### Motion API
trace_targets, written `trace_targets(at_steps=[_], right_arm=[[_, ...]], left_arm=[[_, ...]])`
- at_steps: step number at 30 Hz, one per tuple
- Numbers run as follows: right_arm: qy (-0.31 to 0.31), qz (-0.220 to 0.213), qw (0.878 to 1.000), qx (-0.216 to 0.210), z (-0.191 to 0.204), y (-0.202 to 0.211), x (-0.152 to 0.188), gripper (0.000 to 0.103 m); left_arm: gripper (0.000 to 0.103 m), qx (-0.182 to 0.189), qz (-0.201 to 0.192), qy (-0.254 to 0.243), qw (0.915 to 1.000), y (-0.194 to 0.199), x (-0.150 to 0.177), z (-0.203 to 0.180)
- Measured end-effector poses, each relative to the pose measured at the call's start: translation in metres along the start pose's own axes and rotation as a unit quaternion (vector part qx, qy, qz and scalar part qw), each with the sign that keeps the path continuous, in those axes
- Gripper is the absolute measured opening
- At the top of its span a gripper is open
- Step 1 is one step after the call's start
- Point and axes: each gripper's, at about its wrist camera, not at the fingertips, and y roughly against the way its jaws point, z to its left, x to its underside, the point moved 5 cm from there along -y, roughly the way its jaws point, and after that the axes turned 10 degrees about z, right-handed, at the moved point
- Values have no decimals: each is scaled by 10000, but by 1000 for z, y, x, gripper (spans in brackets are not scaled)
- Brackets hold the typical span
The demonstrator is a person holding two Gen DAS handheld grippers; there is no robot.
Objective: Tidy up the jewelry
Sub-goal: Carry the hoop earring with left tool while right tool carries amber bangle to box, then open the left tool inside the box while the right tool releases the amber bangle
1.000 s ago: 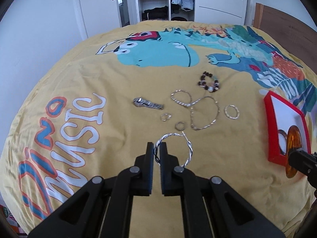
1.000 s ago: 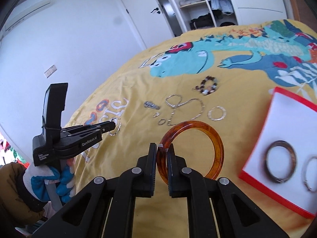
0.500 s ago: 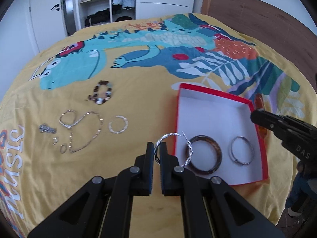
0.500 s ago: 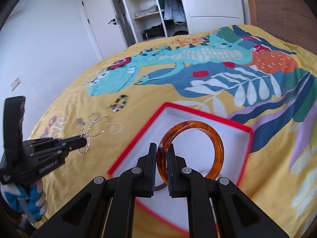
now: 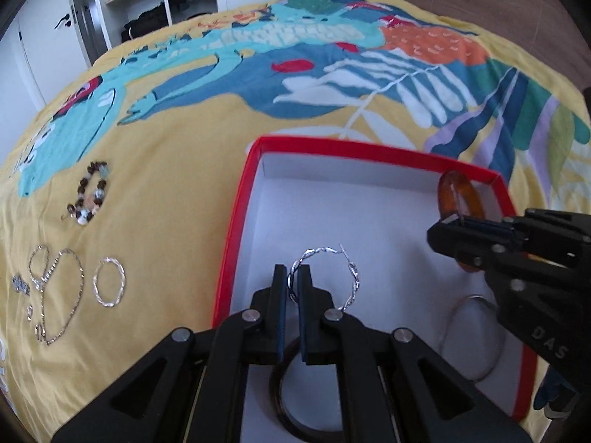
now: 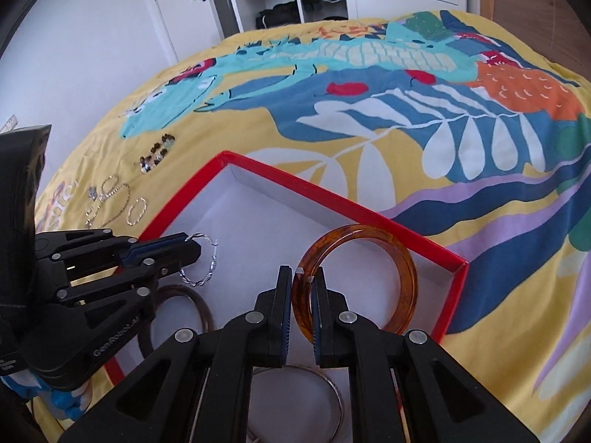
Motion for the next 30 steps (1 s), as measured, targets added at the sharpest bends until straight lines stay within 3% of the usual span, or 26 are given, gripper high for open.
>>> trace_targets(at_steps=[15,18,22,30], right_arm=[[145,72,9998,-64,-1,-19,6,12],[232,104,9997,43,1,-17,6,19],[406,136,9988,248,6,-12,6,38],[148,-183,9988,439,2,41,16,42]], left_arm=[[7,-277,-124,187,9994,-1,10,6],[7,-315,-145,64,9994,2,13,4],[15,-169,-135,50,9998,9,18,2],[28,-97,-441,67,9990,56,27,3]])
